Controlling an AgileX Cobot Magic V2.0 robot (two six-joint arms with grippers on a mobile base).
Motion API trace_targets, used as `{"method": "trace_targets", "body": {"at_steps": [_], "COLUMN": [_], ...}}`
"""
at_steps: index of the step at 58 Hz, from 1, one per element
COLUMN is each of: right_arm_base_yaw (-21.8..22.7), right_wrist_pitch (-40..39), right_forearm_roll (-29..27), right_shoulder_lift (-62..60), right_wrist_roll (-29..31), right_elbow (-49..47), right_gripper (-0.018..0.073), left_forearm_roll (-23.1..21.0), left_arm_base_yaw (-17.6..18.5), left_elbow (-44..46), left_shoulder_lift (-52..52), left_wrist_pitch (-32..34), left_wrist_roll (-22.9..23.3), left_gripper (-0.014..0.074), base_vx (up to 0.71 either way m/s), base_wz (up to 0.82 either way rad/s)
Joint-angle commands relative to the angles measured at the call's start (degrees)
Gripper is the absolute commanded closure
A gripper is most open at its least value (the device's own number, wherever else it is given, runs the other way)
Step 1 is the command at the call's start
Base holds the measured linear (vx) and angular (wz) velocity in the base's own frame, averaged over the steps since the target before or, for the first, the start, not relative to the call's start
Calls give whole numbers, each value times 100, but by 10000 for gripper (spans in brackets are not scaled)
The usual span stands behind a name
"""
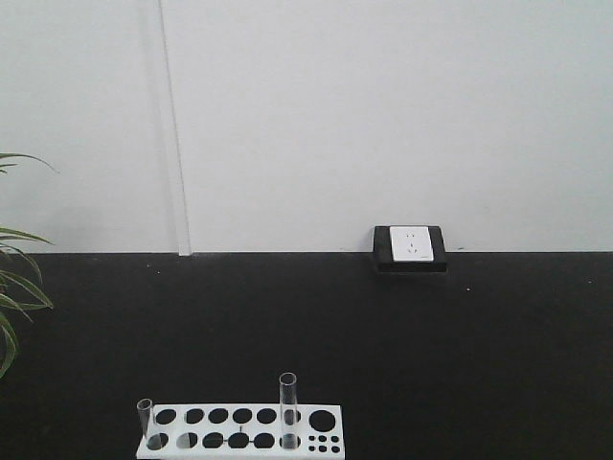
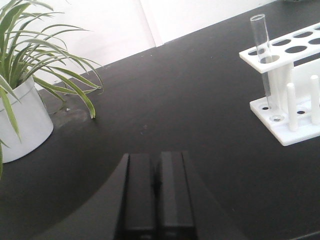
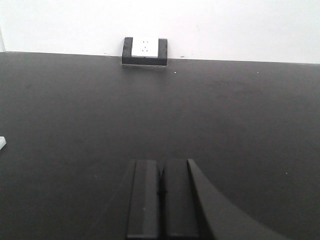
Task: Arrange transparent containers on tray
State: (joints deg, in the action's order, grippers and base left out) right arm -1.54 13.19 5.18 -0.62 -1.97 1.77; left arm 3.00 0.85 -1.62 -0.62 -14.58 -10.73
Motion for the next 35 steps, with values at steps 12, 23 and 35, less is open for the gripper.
{"method": "trace_targets", "body": {"at_steps": [12, 23, 35], "right_arm_base_yaw": [29, 29, 29], "right_wrist_pitch": [-476, -476, -476], "right_forearm_roll": [67, 67, 67], "right_shoulder_lift": [62, 62, 62], "right_wrist_roll": [25, 25, 25], "right_elbow": [50, 50, 50], "right_gripper": [572, 571, 571], "left_forearm_roll": [-8, -8, -8], "left_arm_base_yaw": [32, 32, 32], "left_elbow": [-203, -203, -203], "left_shoulder_lift": [-127, -127, -127], "left_wrist_pitch": [463, 463, 463], "left_wrist_roll": [60, 60, 60], "left_gripper": [600, 600, 600], "base_vx": [0, 0, 0], "base_wz": [0, 0, 0]}}
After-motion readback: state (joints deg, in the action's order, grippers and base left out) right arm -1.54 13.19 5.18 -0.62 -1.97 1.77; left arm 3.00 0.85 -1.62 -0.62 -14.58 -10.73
